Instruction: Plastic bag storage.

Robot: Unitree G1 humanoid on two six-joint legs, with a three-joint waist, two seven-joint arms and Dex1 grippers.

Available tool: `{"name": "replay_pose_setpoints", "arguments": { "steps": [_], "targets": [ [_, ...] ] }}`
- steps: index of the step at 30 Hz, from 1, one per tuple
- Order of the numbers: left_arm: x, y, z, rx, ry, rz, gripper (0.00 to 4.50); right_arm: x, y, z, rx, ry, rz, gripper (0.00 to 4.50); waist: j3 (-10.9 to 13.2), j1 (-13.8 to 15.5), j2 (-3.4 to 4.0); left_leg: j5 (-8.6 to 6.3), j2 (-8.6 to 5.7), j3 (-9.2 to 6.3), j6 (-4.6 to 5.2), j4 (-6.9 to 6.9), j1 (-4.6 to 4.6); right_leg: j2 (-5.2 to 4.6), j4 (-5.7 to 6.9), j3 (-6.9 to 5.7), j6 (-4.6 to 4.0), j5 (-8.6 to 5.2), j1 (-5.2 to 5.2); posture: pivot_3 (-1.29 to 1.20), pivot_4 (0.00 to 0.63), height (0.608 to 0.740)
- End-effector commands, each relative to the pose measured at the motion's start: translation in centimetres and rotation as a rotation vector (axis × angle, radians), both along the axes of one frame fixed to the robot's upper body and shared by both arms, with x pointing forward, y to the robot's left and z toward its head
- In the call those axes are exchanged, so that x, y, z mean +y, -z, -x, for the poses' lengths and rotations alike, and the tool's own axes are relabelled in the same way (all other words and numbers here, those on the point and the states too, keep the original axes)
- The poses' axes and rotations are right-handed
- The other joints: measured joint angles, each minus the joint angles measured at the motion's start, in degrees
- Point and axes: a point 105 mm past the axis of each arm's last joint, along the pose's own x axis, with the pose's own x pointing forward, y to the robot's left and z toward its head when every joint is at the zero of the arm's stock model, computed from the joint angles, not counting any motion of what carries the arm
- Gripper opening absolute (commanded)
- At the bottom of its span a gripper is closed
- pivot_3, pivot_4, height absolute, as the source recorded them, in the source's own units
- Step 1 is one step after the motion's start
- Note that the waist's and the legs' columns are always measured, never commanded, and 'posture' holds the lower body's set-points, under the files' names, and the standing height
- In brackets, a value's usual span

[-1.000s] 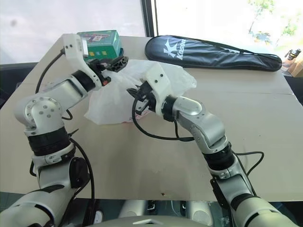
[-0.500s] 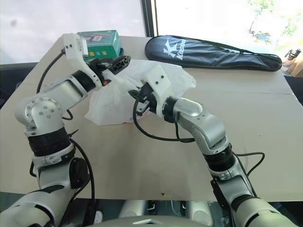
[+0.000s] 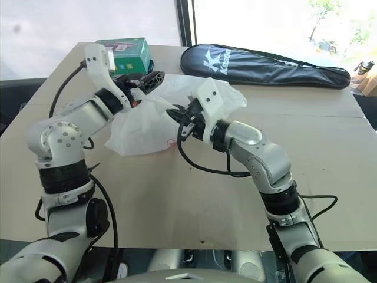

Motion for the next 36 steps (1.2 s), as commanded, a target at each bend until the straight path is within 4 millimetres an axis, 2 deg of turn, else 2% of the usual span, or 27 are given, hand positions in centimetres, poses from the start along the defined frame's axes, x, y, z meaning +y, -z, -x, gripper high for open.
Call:
{"name": "replay_pose_setpoints", "arguments": {
  "steps": [1, 5, 7, 11, 14, 17, 21, 22, 33, 36],
  "targets": [
    [3.1, -2.7, 0.1, -0.109, -0.192, 0.025, 4.47, -1.1, -1.4, 1.2, -0.063, -0.018, -0.029, 0.00, 0.00, 0.03, 0.00, 0.00, 0.00, 0.00, 0.00, 0.00, -0.01, 0.00, -0.01, 0.00, 0.00, 0.00, 0.00, 0.00, 0.150, 0.740],
    [1.6, -3.3, 0.1, -0.155, -0.191, 0.051, 4.47, 0.0, -1.3, 2.0, -0.056, -0.067, -0.027, 0.00, 0.00, 0.05, 0.00, 0.00, 0.00, -0.01, 0.00, 0.00, -0.02, -0.01, -0.02, -0.01, 0.00, 0.00, 0.00, 0.00, 0.150, 0.740],
    [1.1, -3.3, 0.1, -0.144, -0.176, 0.106, 4.47, 0.1, -1.1, 1.7, -0.046, -0.058, -0.023, 0.00, 0.00, 0.06, 0.00, 0.00, 0.00, 0.00, 0.00, 0.00, 0.00, 0.00, 0.00, 0.00, 0.00, 0.00, 0.00, 0.00, 0.150, 0.740],
    [0.1, -3.8, 0.7, -0.099, -0.035, 0.300, 4.47, -0.5, -0.1, 0.6, -0.027, 0.002, 0.022, 0.00, 0.00, 0.06, -0.01, 0.00, 0.00, -0.01, 0.00, 0.01, -0.01, 0.00, 0.01, 0.00, 0.00, 0.00, 0.00, 0.00, 0.150, 0.740],
    [0.6, -4.5, 0.7, -0.099, -0.031, 0.381, 3.67, -0.6, 0.4, 0.7, -0.015, -0.011, 0.037, 0.00, 0.00, 0.07, -0.01, 0.00, 0.00, -0.01, 0.00, 0.01, -0.01, 0.00, 0.00, 0.00, 0.00, 0.00, 0.00, 0.00, 0.150, 0.740],
    [0.8, -5.3, 0.6, -0.118, -0.038, 0.396, 2.33, -0.4, 0.8, 1.2, -0.003, -0.039, 0.049, 0.00, 0.00, 0.08, -0.01, 0.00, 0.00, -0.01, 0.00, 0.01, 0.00, 0.01, 0.00, 0.00, 0.00, 0.00, 0.00, 0.00, 0.150, 0.740],
    [0.7, -5.5, 0.5, -0.127, -0.050, 0.361, 0.32, -0.2, 1.1, 1.4, 0.003, -0.053, 0.050, 0.00, 0.00, 0.13, -0.01, 0.00, -0.01, 0.00, 0.00, 0.01, -0.01, 0.02, 0.00, -0.01, 0.00, 0.00, 0.00, 0.00, 0.150, 0.740],
    [0.8, -5.5, 0.4, -0.126, -0.055, 0.360, 0.04, -0.2, 1.1, 1.4, 0.003, -0.052, 0.050, 0.00, 0.00, 0.13, -0.01, 0.00, -0.01, -0.01, 0.00, 0.01, -0.01, 0.02, 0.00, -0.01, 0.00, 0.00, 0.00, 0.00, 0.150, 0.740],
    [1.8, -4.9, 0.5, -0.138, -0.041, 0.240, 0.04, -0.9, 1.0, 0.8, 0.005, -0.015, 0.036, 0.00, 0.00, 0.07, -0.01, 0.00, -0.01, 0.00, -0.01, 0.00, 0.00, 0.03, -0.01, -0.01, 0.00, 0.00, 0.00, 0.00, 0.150, 0.740],
    [1.6, -4.5, 1.0, -0.117, 0.022, 0.215, 0.04, -1.5, 0.3, -0.3, 0.005, 0.055, -0.010, 0.00, 0.00, 0.03, -0.01, 0.00, -0.01, 0.00, -0.01, 0.00, 0.00, 0.03, -0.01, -0.02, 0.00, 0.00, 0.00, 0.00, 0.150, 0.740]
  ]
}}
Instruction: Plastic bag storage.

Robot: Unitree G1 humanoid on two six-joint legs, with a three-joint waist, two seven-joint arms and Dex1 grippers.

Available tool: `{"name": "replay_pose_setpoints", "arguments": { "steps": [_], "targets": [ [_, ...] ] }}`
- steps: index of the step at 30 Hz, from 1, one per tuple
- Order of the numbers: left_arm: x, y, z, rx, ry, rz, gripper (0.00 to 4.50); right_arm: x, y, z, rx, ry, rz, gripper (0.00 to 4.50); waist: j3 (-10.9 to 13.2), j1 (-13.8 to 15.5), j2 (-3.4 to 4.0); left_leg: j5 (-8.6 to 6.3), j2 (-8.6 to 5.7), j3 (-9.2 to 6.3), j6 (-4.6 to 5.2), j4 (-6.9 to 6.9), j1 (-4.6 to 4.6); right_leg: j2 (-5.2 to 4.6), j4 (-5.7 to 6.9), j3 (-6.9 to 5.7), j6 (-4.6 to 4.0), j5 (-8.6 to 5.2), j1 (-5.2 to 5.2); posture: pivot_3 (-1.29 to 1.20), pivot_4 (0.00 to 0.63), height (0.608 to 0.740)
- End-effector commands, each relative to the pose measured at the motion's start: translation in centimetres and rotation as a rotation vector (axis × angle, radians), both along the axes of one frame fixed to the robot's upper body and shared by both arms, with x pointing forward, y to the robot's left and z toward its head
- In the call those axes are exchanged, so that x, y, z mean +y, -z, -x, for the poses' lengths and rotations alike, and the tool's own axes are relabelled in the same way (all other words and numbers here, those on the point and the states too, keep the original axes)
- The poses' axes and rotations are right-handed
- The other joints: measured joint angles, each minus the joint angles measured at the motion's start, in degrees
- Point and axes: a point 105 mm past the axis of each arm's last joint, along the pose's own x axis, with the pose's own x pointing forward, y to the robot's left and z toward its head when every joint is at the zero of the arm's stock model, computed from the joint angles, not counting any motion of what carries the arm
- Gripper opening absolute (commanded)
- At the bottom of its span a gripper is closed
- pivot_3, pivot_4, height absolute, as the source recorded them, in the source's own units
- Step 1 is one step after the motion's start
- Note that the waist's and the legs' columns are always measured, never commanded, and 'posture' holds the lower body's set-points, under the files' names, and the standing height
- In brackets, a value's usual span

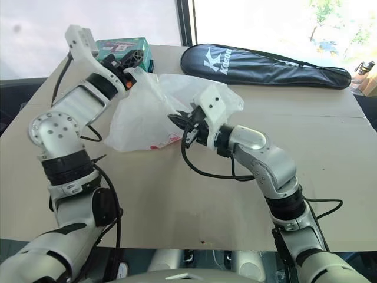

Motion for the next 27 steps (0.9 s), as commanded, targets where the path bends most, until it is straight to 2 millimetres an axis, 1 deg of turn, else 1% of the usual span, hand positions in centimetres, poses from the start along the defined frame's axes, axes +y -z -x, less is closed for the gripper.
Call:
{"name": "replay_pose_setpoints", "arguments": {
  "steps": [1, 3, 5, 7, 9, 12, 13, 15, 17, 19, 22, 23, 25, 27],
  "targets": [
    [0.6, -1.3, 1.3, -0.053, 0.051, -0.021, 0.04, -1.4, -0.9, -1.6, -0.002, 0.108, -0.059, 0.00, 0.00, -0.07, 0.00, 0.00, 0.01, 0.00, 0.00, 0.00, 0.00, 0.00, 0.00, 0.00, 0.00, 0.00, 0.00, 0.00, 0.150, 0.740],
    [0.4, -0.6, 2.3, -0.030, 0.142, -0.113, 0.04, -2.7, -2.3, -3.4, 0.000, 0.201, -0.127, 0.00, 0.00, -0.34, 0.00, 0.00, 0.01, 0.00, 0.00, 0.00, 0.00, 0.00, 0.01, 0.00, 0.00, 0.00, 0.00, 0.00, 0.150, 0.740],
    [0.8, 0.6, 3.1, 0.015, 0.193, -0.251, 0.04, -3.8, -3.6, -4.4, -0.007, 0.239, -0.182, 0.00, 0.02, -0.34, 0.04, 0.00, 0.01, 0.03, -0.01, 0.00, 0.02, 0.01, 0.03, 0.02, 0.00, 0.00, -0.01, 0.00, 0.150, 0.740],
    [1.0, 1.4, 3.5, 0.027, 0.217, -0.376, 0.04, -4.2, -4.2, -4.5, -0.016, 0.232, -0.200, 0.00, 0.03, -0.47, 0.05, 0.00, 0.03, 0.05, -0.02, -0.02, 0.03, 0.07, 0.02, 0.03, 0.00, 0.00, -0.03, 0.00, 0.150, 0.740],
    [1.1, 1.9, 3.8, 0.040, 0.252, -0.439, 0.04, -4.3, -4.5, -4.6, -0.019, 0.224, -0.206, 0.00, 0.03, -0.22, 0.04, 0.00, 0.04, 0.01, -0.02, -0.09, 0.04, 0.05, -0.02, 0.00, -0.02, -0.01, -0.02, 0.00, 0.150, 0.740],
    [1.7, 2.0, 3.8, 0.018, 0.243, -0.518, 0.04, -4.3, -4.9, -4.5, -0.024, 0.197, -0.214, 0.00, 0.03, -0.13, 0.05, 0.00, -0.02, 0.02, -0.01, -0.10, -0.01, -0.04, -0.08, 0.00, -0.01, -0.01, -0.01, 0.00, 0.150, 0.740],
    [2.0, 1.9, 3.5, -0.004, 0.211, -0.540, 0.04, -4.1, -5.1, -4.1, -0.022, 0.170, -0.226, 0.00, 0.03, -0.14, 0.05, -0.01, -0.03, 0.04, 0.00, -0.10, 0.00, -0.06, -0.08, 0.01, 0.00, 0.00, -0.01, 0.00, 0.150, 0.740],
    [2.2, 1.3, 3.1, -0.037, 0.171, -0.530, 0.04, -3.7, -5.4, -3.5, -0.016, 0.119, -0.238, 0.00, 0.03, -0.13, 0.04, -0.01, -0.02, 0.03, 0.00, -0.10, 0.00, -0.06, -0.06, 0.01, 0.00, 0.00, -0.02, 0.00, 0.150, 0.740],
    [2.8, 0.3, 2.2, -0.064, 0.079, -0.492, 0.04, -2.7, -4.6, -1.6, -0.011, 0.005, -0.181, 0.00, 0.03, 0.04, 0.05, 0.00, -0.01, 0.00, 0.00, -0.10, 0.00, -0.03, -0.05, -0.01, -0.01, -0.01, -0.02, 0.00, 0.150, 0.740],
    [4.0, -0.3, 1.0, -0.071, -0.057, -0.501, 0.04, -1.6, -3.5, 0.9, -0.007, -0.142, -0.107, 0.00, 0.03, 0.34, 0.03, 0.00, -0.01, -0.02, 0.01, -0.08, -0.03, -0.04, -0.05, -0.04, -0.01, -0.01, -0.01, 0.00, 0.150, 0.740],
    [4.3, -0.8, 0.5, -0.087, -0.126, -0.483, 0.04, -0.9, -2.6, 3.6, 0.018, -0.290, -0.062, 0.00, 0.03, 0.21, 0.03, -0.01, -0.02, 0.00, 0.03, -0.09, -0.03, -0.03, -0.08, 0.00, 0.00, 0.00, -0.01, 0.00, 0.150, 0.740],
    [4.2, -1.0, 0.4, -0.091, -0.135, -0.470, 0.04, -0.8, -2.4, 4.1, 0.020, -0.314, -0.045, 0.00, 0.03, 0.12, 0.03, -0.01, 0.00, 0.00, 0.02, -0.09, -0.03, -0.01, -0.09, 0.01, 0.00, 0.00, -0.02, 0.00, 0.150, 0.740],
    [3.1, -0.9, 0.5, -0.105, -0.097, -0.487, 0.04, -0.6, -2.3, 4.2, 0.019, -0.317, -0.043, 0.00, 0.02, 0.03, 0.02, -0.01, 0.00, 0.01, 0.02, -0.09, -0.03, -0.01, -0.07, 0.01, 0.00, 0.00, -0.02, 0.00, 0.150, 0.740],
    [2.3, -0.1, 1.0, -0.108, -0.038, -0.549, 0.04, -0.7, -2.8, 3.1, 0.002, -0.248, -0.073, 0.00, 0.02, -0.17, 0.02, -0.01, 0.01, 0.02, 0.02, -0.07, -0.01, -0.01, -0.04, 0.02, 0.00, 0.00, -0.02, 0.00, 0.150, 0.740]
  ]
}}
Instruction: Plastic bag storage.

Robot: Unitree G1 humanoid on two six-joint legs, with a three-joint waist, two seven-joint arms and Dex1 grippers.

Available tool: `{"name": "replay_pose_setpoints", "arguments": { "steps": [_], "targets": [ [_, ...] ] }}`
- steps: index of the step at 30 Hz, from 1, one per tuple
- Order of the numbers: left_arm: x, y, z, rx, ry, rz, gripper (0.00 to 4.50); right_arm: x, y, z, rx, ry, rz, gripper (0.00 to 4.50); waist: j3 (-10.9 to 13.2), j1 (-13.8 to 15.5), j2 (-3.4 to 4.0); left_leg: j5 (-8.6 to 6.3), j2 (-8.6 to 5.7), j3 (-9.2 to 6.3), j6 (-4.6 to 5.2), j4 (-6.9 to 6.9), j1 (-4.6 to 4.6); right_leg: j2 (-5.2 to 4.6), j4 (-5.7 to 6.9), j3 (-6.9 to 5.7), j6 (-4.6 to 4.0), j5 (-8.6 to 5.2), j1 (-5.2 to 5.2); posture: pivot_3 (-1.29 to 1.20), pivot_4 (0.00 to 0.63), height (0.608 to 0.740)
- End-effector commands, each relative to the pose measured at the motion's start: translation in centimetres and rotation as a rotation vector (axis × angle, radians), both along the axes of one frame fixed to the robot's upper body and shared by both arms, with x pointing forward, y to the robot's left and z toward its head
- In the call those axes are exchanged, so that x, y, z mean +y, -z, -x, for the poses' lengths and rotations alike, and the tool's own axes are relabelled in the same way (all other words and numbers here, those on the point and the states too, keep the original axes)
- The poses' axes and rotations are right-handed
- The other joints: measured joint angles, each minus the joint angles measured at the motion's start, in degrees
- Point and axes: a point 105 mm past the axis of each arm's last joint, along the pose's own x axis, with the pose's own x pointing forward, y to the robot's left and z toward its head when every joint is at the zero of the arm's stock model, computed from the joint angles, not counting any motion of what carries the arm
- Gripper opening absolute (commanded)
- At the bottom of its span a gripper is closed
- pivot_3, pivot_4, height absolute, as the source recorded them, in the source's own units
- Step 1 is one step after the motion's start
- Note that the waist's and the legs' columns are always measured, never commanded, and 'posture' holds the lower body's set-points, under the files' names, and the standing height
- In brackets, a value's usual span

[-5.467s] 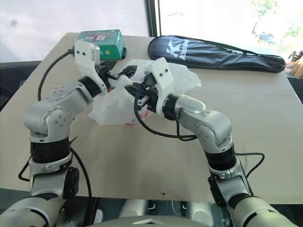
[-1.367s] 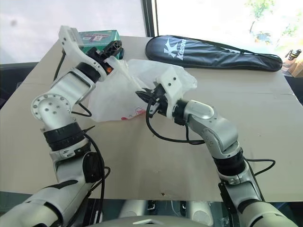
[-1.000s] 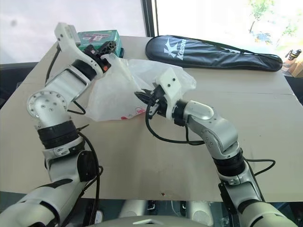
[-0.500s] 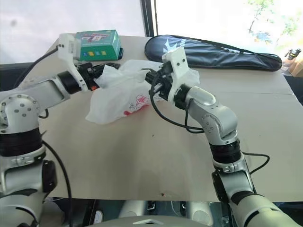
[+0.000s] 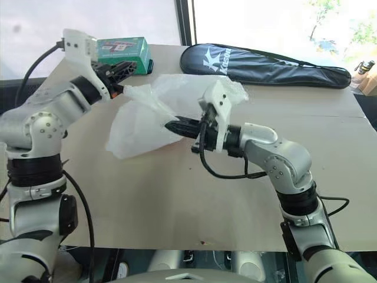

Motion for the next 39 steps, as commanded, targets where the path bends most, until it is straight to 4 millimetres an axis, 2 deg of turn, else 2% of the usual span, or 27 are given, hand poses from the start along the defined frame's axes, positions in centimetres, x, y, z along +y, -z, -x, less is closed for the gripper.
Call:
{"name": "replay_pose_setpoints", "arguments": {
  "steps": [1, 4, 6, 8, 11, 13, 15, 16, 18, 20, 23, 26, 28, 31, 32, 33, 34, 37, 38, 39],
  "targets": [
    [0.3, -0.8, 1.1, -0.057, 0.014, -0.094, 0.04, -0.3, -1.7, -0.4, -0.064, 0.051, -0.064, 0.00, 0.00, -0.16, 0.00, 0.00, 0.00, 0.01, 0.00, 0.00, 0.02, 0.00, 0.03, 0.01, 0.00, 0.00, 0.00, 0.00, 0.150, 0.740],
    [0.3, 0.4, 2.0, -0.010, 0.096, -0.140, 0.04, -0.9, -2.4, -2.0, -0.062, 0.133, -0.119, 0.00, 0.01, -0.23, 0.02, 0.01, 0.03, 0.08, -0.01, -0.02, 0.08, 0.03, 0.06, 0.07, 0.00, 0.00, -0.01, 0.00, 0.150, 0.740],
    [1.3, 0.9, 2.1, -0.029, 0.080, -0.235, 0.04, -1.4, -3.0, -2.4, -0.045, 0.138, -0.167, 0.00, 0.01, -0.16, 0.01, 0.01, 0.04, 0.06, -0.01, -0.01, 0.04, 0.02, 0.03, 0.02, 0.00, 0.00, -0.01, 0.00, 0.150, 0.740],
    [2.7, 0.0, 1.3, -0.097, -0.011, -0.282, 0.04, -1.7, -3.6, -2.1, -0.039, 0.117, -0.201, 0.00, 0.01, 0.20, 0.01, 0.00, 0.00, 0.03, -0.01, -0.01, 0.02, -0.01, 0.03, 0.00, 0.00, 0.00, -0.01, 0.00, 0.150, 0.740],
    [3.5, -1.3, 0.5, -0.105, -0.093, -0.145, 0.04, -1.8, -3.8, -2.3, -0.032, 0.127, -0.221, 0.00, 0.01, 0.51, 0.01, 0.00, -0.01, 0.00, 0.00, 0.00, -0.01, -0.03, 0.00, -0.04, 0.00, 0.00, 0.00, 0.00, 0.150, 0.740],
    [3.1, -1.1, 0.6, -0.108, -0.081, -0.172, 0.04, -1.8, -4.5, -1.6, -0.014, 0.074, -0.283, 0.00, 0.00, 0.59, 0.00, -0.01, -0.02, -0.01, 0.01, 0.01, -0.02, -0.04, 0.00, -0.04, 0.00, 0.00, 0.00, 0.00, 0.150, 0.740],
    [3.5, -1.2, 0.6, -0.173, -0.133, -0.294, 0.04, -1.8, -5.6, 0.7, -0.003, -0.072, -0.350, 0.00, 0.01, 0.36, 0.01, -0.01, -0.01, 0.00, 0.01, 0.01, -0.02, -0.01, 0.00, -0.02, 0.00, 0.00, 0.00, 0.00, 0.150, 0.740],
    [3.9, -1.9, 0.4, -0.204, -0.177, -0.280, 0.04, -1.7, -5.8, 2.0, -0.011, -0.142, -0.354, 0.00, 0.01, 0.21, 0.01, -0.01, 0.00, 0.00, 0.01, 0.01, -0.02, 0.00, 0.00, -0.01, 0.00, 0.00, -0.01, 0.00, 0.150, 0.740],
    [3.8, -2.4, 0.4, -0.231, -0.173, -0.282, 0.04, -1.5, -5.8, 2.4, -0.005, -0.163, -0.353, 0.00, 0.01, 0.24, 0.00, -0.01, 0.00, -0.01, 0.01, -0.03, -0.03, 0.01, -0.04, -0.03, 0.00, 0.00, -0.01, 0.00, 0.150, 0.740],
    [4.1, -2.3, 0.4, -0.223, -0.167, -0.257, 0.04, -1.6, -5.7, 1.4, 0.011, -0.117, -0.361, 0.00, 0.00, 0.13, 0.00, -0.01, 0.01, 0.00, 0.01, -0.04, -0.01, 0.01, -0.05, -0.02, 0.00, 0.00, -0.01, 0.00, 0.150, 0.740],
    [4.3, -3.2, 0.7, -0.252, -0.146, -0.126, 0.04, -1.8, -5.4, -0.8, -0.030, 0.032, -0.316, 0.00, 0.00, 0.08, 0.00, -0.01, 0.00, 0.03, 0.02, 0.02, 0.01, -0.03, 0.04, -0.01, 0.00, 0.00, 0.00, 0.00, 0.150, 0.740],
    [2.9, -3.2, 2.6, -0.139, 0.102, 0.117, 0.04, -1.0, -2.4, -3.8, -0.152, 0.232, -0.085, 0.00, -0.01, 0.00, -0.02, -0.01, 0.00, 0.01, 0.02, 0.07, 0.01, -0.04, 0.08, -0.03, 0.01, 0.00, 0.00, 0.00, 0.150, 0.740],
    [2.9, -3.2, 3.6, -0.081, 0.197, 0.216, 0.04, -0.3, -0.2, -4.4, -0.194, 0.267, 0.022, 0.00, -0.01, -0.13, -0.02, -0.01, 0.01, 0.01, 0.01, 0.08, 0.02, -0.02, 0.08, -0.02, 0.01, 0.00, 0.00, 0.00, 0.150, 0.740],
    [2.3, -2.8, 5.9, 0.003, 0.350, 0.264, 0.84, 0.6, 1.3, -4.0, -0.192, 0.233, 0.055, 0.00, 0.00, -0.23, -0.02, 0.00, 0.04, 0.01, 0.00, 0.07, -0.01, 0.03, 0.04, 0.00, 0.01, -0.01, -0.02, 0.00, 0.150, 0.740],
    [2.0, -2.3, 6.8, 0.049, 0.403, 0.251, 1.29, 0.8, 1.5, -3.6, -0.189, 0.209, 0.055, 0.00, 0.01, -0.43, -0.03, 0.00, 0.04, 0.01, 0.00, 0.07, -0.01, 0.03, 0.03, 0.00, 0.01, -0.01, -0.02, 0.00, 0.150, 0.740],
    [1.6, -1.9, 8.0, 0.100, 0.470, 0.247, 1.73, 0.9, 1.5, -3.3, -0.187, 0.191, 0.048, 0.58, 0.01, -0.49, -0.03, 0.00, 0.06, 0.04, 0.00, 0.06, -0.03, 0.04, -0.02, 0.03, 0.01, -0.01, -0.03, 0.00, 0.150, 0.740],
    [1.3, -1.4, 9.0, 0.140, 0.518, 0.217, 2.16, 1.0, 1.5, -2.6, -0.186, 0.160, 0.041, 0.89, 0.03, -0.53, -0.05, -0.01, 0.05, 0.05, 0.00, 0.05, -0.02, 0.01, -0.01, 0.06, 0.01, -0.01, -0.02, 0.00, 0.150, 0.740],
    [0.3, -0.6, 10.6, 0.192, 0.589, 0.096, 3.59, 0.5, 1.2, -1.8, -0.199, 0.141, 0.046, 2.40, 0.04, -0.26, -0.04, -0.01, 0.04, -0.01, 0.00, 0.05, -0.03, -0.02, -0.05, -0.01, 0.01, -0.01, -0.02, 0.00, 0.150, 0.740],
    [-0.1, -0.4, 10.9, 0.192, 0.610, 0.042, 3.59, 0.1, 1.2, -1.7, -0.210, 0.154, 0.060, 2.40, 0.04, 0.00, -0.04, -0.01, 0.04, -0.03, 0.00, 0.05, -0.02, -0.03, -0.03, -0.03, 0.01, -0.01, -0.01, 0.00, 0.150, 0.740],
    [-0.6, -0.2, 11.0, 0.176, 0.624, -0.033, 4.05, -0.4, 1.0, -1.8, -0.226, 0.181, 0.076, 2.89, 0.05, 0.13, -0.07, -0.01, 0.02, -0.08, -0.01, 0.05, 0.02, -0.04, 0.00, -0.09, 0.01, -0.01, 0.03, 0.00, 0.150, 0.740]
  ]
}}
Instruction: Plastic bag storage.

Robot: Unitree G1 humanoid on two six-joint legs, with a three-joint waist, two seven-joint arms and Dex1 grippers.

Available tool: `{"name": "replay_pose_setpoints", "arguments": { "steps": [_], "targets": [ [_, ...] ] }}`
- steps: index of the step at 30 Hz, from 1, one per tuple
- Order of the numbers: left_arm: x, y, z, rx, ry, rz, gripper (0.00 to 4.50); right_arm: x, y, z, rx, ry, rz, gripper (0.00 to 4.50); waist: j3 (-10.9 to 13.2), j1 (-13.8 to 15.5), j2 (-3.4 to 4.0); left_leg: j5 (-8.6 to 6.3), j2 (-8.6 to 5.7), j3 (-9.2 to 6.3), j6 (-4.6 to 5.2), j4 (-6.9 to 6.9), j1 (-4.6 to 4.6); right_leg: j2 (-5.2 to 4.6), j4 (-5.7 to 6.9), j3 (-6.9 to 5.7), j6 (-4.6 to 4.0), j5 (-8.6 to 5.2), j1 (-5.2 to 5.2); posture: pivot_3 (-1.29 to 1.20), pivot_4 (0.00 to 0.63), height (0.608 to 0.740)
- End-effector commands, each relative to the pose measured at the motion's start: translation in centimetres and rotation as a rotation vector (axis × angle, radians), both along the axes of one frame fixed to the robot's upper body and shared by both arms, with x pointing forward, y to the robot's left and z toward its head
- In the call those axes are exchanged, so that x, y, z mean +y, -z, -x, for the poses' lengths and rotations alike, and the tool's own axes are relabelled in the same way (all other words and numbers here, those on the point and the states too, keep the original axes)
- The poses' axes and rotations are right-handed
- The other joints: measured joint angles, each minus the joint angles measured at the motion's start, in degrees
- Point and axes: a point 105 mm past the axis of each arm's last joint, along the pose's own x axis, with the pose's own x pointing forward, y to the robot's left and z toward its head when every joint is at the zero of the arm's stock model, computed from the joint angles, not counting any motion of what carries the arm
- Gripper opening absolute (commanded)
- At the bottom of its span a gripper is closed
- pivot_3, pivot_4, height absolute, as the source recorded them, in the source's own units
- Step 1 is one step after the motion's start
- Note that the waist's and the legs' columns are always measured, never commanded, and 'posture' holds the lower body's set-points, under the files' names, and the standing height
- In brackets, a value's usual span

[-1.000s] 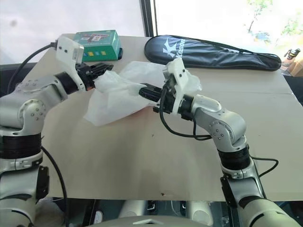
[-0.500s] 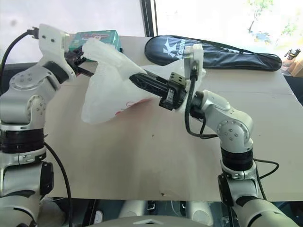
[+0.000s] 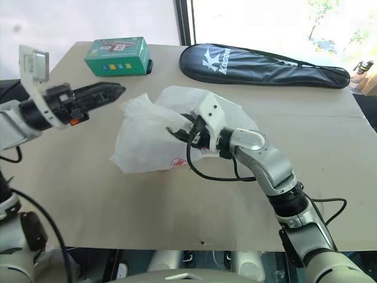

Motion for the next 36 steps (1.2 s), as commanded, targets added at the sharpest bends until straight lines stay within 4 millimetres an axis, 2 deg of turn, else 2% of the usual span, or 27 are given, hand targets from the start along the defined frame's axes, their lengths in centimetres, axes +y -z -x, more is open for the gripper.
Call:
{"name": "replay_pose_setpoints", "arguments": {
  "steps": [1, 2, 7, 13, 19, 21, 25, 29, 31, 36],
  "targets": [
    [-2.6, -0.2, 1.9, -0.126, 0.155, -0.213, 4.19, -1.9, -1.9, 1.0, -0.097, 0.033, 0.018, 3.06, 0.02, 0.27, -0.03, 0.00, 0.00, -0.06, -0.01, 0.03, -0.04, 0.00, 0.00, -0.07, 0.00, 0.00, 0.00, 0.00, 0.150, 0.740],
    [-2.9, -0.1, 1.9, -0.159, 0.170, -0.254, 4.35, -2.6, -2.0, 1.1, -0.104, 0.047, 0.036, 3.21, 0.01, 0.42, -0.03, 0.00, -0.06, -0.07, -0.01, 0.03, 0.06, -0.08, 0.01, -0.11, 0.00, 0.00, 0.10, 0.00, 0.150, 0.740],
    [-3.7, 0.3, 1.5, -0.268, 0.252, -0.390, 4.35, -5.8, -2.7, 2.1, -0.126, 0.121, 0.119, 3.21, 0.02, 0.50, 0.00, 0.01, -0.05, -0.06, -0.02, 0.04, 0.07, -0.03, -0.01, -0.09, -0.02, -0.01, 0.13, 0.00, 0.150, 0.740],
    [-3.8, -0.9, 1.1, -0.291, 0.356, -0.377, 4.35, -10.3, -4.0, 2.9, -0.126, 0.270, 0.208, 3.21, 0.04, 0.46, 0.01, 0.00, 0.01, 0.03, 0.00, 0.02, -0.05, 0.11, -0.03, 0.01, -0.02, -0.02, -0.01, 0.00, 0.150, 0.740],
    [-5.0, -0.3, 1.1, -0.366, 0.466, -0.477, 4.35, -12.3, -3.3, 4.6, -0.056, 0.291, 0.278, 3.21, 0.04, 0.68, 0.01, -0.02, 0.01, 0.12, 0.03, 0.02, -0.01, 0.17, -0.06, 0.11, 0.01, -0.03, -0.01, 0.00, 0.150, 0.740],
    [-5.1, 0.0, 0.9, -0.390, 0.489, -0.505, 4.35, -13.7, -2.8, 4.6, -0.023, 0.347, 0.305, 3.21, 0.04, 0.83, 0.01, -0.01, 0.02, 0.12, 0.03, 0.02, -0.02, 0.17, -0.05, 0.11, 0.01, -0.03, -0.01, 0.00, 0.150, 0.740],
    [-5.4, 1.4, 0.8, -0.422, 0.549, -0.578, 4.35, -15.8, -1.6, 3.1, 0.033, 0.464, 0.315, 3.21, 0.04, 1.11, 0.00, -0.02, 0.01, 0.18, 0.05, 0.04, -0.01, 0.25, -0.05, 0.15, 0.03, -0.04, -0.01, 0.00, 0.150, 0.740],
    [-6.6, 2.6, 1.8, -0.410, 0.646, -0.564, 4.35, -16.7, 0.1, -0.2, 0.063, 0.569, 0.332, 3.21, 0.02, 1.06, -0.02, -0.02, 0.04, 0.22, 0.04, 0.06, 0.02, 0.41, -0.05, 0.22, 0.04, -0.04, -0.01, 0.00, 0.150, 0.740],
    [-6.9, 2.9, 2.2, -0.400, 0.678, -0.556, 4.35, -16.9, 0.6, -1.2, 0.068, 0.589, 0.340, 3.21, 0.04, 1.13, 0.00, -0.02, 0.05, 0.25, 0.05, 0.11, 0.00, 0.44, -0.03, 0.25, 0.08, -0.07, -0.02, 0.00, 0.150, 0.740],
    [-8.5, 4.2, 3.8, -0.445, 0.812, -0.584, 4.35, -18.5, 3.5, -4.6, 0.086, 0.635, 0.446, 3.21, 0.03, 1.23, 0.00, -0.04, 0.06, 0.28, 0.09, 0.13, -0.04, 0.49, -0.06, 0.29, 0.03, -0.04, -0.04, 0.00, 0.150, 0.740]
  ]
}}
